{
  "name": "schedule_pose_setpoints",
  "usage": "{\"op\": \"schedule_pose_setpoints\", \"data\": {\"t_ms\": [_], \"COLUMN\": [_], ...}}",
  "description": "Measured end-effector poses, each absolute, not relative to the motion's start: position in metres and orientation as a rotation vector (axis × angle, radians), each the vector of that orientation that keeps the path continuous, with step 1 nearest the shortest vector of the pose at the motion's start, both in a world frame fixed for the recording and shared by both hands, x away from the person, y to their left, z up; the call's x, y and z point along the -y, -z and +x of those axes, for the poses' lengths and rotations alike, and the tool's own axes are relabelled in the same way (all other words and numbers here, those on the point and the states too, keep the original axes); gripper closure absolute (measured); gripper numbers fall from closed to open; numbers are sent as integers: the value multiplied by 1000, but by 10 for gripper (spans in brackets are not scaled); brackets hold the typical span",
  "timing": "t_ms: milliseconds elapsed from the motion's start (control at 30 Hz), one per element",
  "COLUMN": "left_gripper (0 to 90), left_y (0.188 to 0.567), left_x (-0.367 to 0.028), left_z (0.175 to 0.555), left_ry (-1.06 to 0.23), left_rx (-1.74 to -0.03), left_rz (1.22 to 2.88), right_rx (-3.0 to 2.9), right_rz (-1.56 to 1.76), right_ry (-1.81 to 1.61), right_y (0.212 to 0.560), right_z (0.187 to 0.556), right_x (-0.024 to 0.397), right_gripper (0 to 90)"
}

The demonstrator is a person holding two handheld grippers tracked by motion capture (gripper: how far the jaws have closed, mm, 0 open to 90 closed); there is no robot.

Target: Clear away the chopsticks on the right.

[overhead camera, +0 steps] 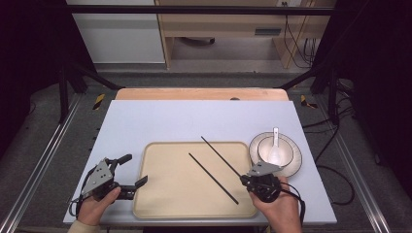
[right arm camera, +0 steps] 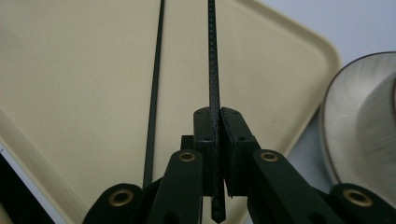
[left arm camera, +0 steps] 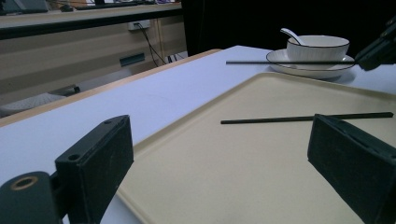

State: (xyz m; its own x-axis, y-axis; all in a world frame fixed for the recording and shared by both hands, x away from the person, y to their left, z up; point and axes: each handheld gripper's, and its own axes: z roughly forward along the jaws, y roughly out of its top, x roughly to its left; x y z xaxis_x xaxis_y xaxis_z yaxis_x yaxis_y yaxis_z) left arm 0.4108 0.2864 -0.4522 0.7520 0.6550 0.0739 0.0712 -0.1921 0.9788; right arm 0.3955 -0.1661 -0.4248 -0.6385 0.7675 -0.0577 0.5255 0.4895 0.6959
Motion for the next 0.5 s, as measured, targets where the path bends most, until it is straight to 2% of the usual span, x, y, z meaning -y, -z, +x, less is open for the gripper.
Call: {"op": "schedule_pose_setpoints", "data": {"t_ms": [500], "left_gripper": [67], "left_y": [452], "left_x": [-285], "left_z": [411], "left_ry": [-583], "left_rx": [-578], "left_rz": [1704], "right_rx": [-2476], "right_rz": [1121], "right_ry": [-896], "right_y": [453], "right_z": [398], "right_x": [148], "right_gripper": [854]}}
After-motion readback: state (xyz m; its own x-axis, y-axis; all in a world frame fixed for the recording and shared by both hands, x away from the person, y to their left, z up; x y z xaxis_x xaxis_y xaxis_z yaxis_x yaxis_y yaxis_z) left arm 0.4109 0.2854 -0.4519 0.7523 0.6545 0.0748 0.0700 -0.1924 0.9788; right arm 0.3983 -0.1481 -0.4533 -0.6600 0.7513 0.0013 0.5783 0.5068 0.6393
